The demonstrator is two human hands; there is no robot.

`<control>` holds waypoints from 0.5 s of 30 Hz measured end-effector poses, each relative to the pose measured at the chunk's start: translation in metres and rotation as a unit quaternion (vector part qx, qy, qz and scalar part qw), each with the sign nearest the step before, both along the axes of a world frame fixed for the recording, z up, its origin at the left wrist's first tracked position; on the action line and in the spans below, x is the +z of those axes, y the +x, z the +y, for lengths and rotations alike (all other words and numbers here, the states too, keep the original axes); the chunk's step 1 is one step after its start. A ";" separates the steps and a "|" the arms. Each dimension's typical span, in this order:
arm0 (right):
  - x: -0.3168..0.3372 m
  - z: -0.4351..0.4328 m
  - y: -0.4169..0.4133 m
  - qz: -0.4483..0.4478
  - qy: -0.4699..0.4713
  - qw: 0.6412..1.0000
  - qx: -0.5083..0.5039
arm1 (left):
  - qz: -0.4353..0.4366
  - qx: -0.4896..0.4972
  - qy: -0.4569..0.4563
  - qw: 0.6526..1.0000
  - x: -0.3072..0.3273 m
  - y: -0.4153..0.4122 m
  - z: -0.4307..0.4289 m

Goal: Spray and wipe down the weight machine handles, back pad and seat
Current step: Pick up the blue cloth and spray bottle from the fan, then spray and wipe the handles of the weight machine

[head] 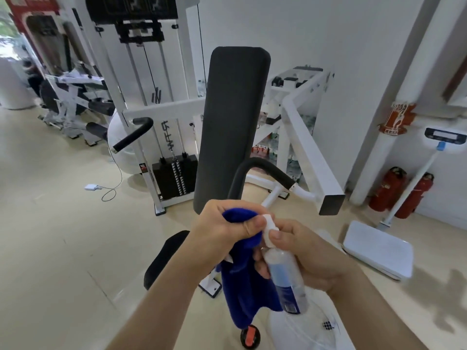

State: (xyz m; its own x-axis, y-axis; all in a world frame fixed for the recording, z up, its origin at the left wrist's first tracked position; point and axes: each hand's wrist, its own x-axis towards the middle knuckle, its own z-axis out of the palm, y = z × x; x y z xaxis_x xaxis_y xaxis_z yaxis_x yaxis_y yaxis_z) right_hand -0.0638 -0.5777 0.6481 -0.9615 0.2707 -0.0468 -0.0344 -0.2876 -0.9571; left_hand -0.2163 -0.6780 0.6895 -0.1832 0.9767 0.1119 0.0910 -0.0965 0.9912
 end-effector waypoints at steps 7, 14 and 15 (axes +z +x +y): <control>-0.022 0.021 -0.026 -0.040 -0.042 0.996 -0.067 | 0.042 0.136 -0.067 0.988 -0.037 -0.015 0.029; -0.039 0.051 -0.063 -0.070 -0.034 0.977 -0.199 | 0.226 0.089 -0.215 0.946 -0.082 -0.019 0.051; -0.042 0.055 -0.067 -0.088 -0.031 0.973 -0.210 | 0.232 0.085 -0.219 0.944 -0.086 -0.019 0.055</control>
